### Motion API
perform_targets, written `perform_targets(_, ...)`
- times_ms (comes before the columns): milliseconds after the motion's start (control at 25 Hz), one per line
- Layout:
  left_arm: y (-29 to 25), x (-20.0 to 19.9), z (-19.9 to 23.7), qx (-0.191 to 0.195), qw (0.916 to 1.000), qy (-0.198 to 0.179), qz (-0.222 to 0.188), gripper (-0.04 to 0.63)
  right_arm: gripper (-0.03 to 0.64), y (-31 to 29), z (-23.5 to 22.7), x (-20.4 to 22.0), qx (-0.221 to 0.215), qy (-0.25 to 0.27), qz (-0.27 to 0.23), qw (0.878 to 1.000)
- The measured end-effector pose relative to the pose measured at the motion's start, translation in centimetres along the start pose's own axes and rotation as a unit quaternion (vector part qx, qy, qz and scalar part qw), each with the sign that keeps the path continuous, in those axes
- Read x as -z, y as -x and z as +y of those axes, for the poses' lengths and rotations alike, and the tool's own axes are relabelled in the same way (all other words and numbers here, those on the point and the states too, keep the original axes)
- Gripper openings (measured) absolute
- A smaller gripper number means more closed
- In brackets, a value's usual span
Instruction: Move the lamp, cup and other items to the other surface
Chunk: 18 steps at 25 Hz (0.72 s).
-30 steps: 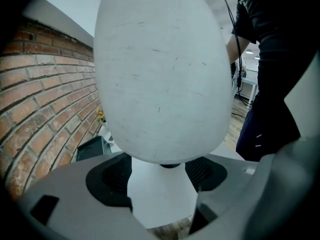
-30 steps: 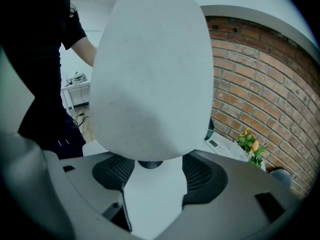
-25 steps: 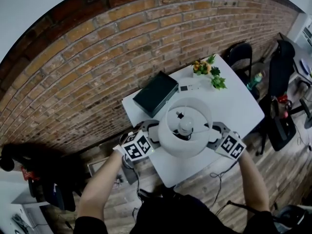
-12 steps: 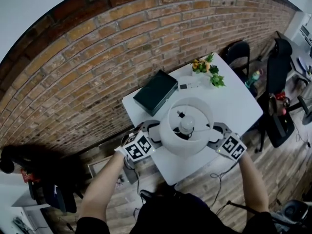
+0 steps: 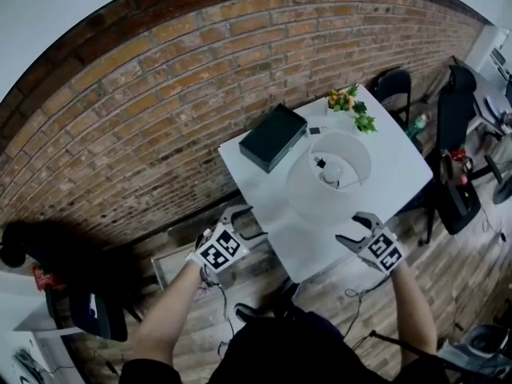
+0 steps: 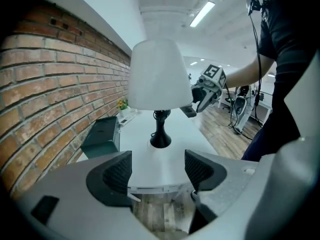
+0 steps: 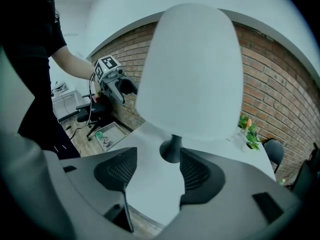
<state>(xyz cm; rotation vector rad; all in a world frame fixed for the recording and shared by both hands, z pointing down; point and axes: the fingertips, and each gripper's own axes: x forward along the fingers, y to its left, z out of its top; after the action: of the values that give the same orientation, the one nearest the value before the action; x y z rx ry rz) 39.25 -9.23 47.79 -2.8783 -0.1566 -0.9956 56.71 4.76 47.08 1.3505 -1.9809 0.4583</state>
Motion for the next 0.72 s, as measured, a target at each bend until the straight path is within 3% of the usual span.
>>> perform_targets(200, 5.9, 4.8, -3.1, -0.017, 0.9997, 0.01, 0.012, 0.327, 0.266, -0.9, 7.9, -3.4, -0.012, 0.023, -0.012, 1.0)
perform_targets(400, 12.9, 10.0, -5.1, -0.063, 0.9959, 0.064, -0.013, 0.325, 0.262, -3.4, 15.4, -8.4, -0.024, 0.059, -0.036, 0.997)
perform_targets(720, 24.7, 20.0, -5.6, -0.177, 0.971, 0.156, -0.04, 0.324, 0.253, -10.2, 26.0, -15.5, -0.096, 0.118, -0.051, 0.987)
